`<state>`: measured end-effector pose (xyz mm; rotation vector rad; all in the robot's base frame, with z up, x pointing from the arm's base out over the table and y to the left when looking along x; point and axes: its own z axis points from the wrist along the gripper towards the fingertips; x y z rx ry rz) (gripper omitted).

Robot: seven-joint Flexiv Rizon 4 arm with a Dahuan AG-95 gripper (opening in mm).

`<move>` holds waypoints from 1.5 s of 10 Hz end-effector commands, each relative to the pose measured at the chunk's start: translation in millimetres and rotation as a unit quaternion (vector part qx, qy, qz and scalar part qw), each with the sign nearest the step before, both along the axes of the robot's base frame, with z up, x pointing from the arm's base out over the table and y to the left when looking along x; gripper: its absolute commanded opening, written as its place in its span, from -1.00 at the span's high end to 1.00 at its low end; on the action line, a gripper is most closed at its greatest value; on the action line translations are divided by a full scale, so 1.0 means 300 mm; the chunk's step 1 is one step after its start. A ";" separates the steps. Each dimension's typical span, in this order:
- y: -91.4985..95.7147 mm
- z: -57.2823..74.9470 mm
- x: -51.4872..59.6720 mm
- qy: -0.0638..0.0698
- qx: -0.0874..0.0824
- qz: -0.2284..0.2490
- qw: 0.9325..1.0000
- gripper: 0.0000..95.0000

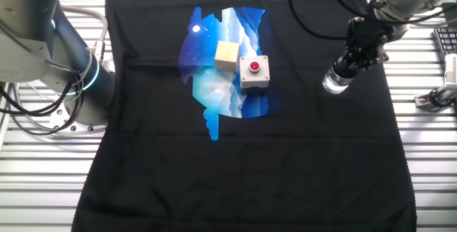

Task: Screw the lid onto the jar

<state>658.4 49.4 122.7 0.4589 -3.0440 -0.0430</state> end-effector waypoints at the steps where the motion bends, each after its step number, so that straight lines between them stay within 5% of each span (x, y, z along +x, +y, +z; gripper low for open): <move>1: -0.001 -0.006 -0.002 -0.005 -0.007 -0.002 1.000 1.00; 4: 0.000 -0.005 0.001 -0.014 0.011 -0.027 0.999 1.00; 8: -0.001 -0.003 0.002 -0.011 -0.007 -0.045 0.999 1.00; 10: -0.005 0.000 0.004 -0.017 0.007 -0.065 0.998 1.00; 15: -0.010 0.009 0.008 -0.015 -0.005 -0.069 0.997 1.00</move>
